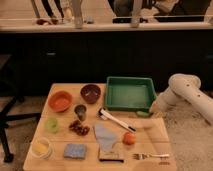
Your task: Place pepper in red bowl
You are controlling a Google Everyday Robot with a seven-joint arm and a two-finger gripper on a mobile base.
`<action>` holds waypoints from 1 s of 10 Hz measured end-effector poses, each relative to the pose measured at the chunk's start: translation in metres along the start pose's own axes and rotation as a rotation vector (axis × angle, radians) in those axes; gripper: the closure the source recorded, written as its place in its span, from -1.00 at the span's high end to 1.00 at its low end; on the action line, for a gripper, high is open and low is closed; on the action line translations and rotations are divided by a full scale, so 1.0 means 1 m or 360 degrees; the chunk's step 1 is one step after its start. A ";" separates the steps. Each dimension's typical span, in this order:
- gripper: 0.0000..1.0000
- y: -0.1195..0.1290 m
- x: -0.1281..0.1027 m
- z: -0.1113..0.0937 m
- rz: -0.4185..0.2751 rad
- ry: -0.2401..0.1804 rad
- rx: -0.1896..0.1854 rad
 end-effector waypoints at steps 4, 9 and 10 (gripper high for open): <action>-1.00 -0.006 -0.024 -0.018 -0.0044 0.0017 0.0043; -1.00 -0.006 -0.024 -0.018 -0.0045 0.0017 0.0044; -1.00 -0.006 -0.024 -0.018 -0.0043 0.0017 0.0045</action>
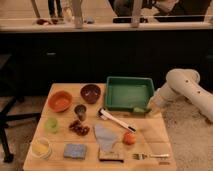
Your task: Place pepper in red bowl
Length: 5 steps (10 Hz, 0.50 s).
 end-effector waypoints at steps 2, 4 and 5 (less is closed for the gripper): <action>-1.00 0.001 0.000 0.004 0.0001 0.0011 0.0000; -1.00 -0.004 -0.017 0.016 -0.0021 0.0017 -0.0003; -1.00 -0.009 -0.035 0.025 -0.0046 0.0015 -0.0011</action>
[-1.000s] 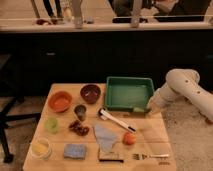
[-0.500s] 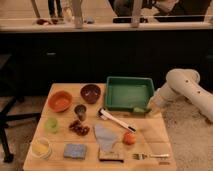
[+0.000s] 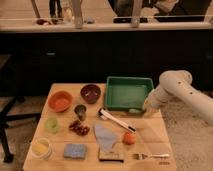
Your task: Place pepper in red bowl
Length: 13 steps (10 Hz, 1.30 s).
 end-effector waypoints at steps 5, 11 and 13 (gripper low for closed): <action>-1.00 -0.028 -0.065 0.028 -0.0143 -0.0042 -0.0019; -1.00 -0.061 -0.134 0.057 -0.0298 -0.0106 -0.0043; -1.00 -0.073 -0.157 0.067 -0.0352 -0.0119 -0.0051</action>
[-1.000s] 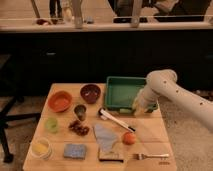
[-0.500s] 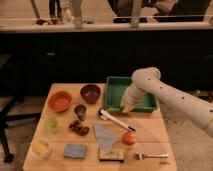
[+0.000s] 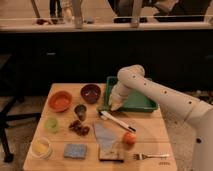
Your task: Place pepper in red bowl
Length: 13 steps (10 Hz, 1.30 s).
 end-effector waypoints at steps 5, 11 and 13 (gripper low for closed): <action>-1.00 -0.032 -0.029 0.012 -0.0094 -0.0009 0.0000; -1.00 -0.032 -0.028 0.012 -0.0091 -0.0007 -0.0001; -1.00 -0.033 -0.024 0.010 -0.0085 -0.0014 0.0029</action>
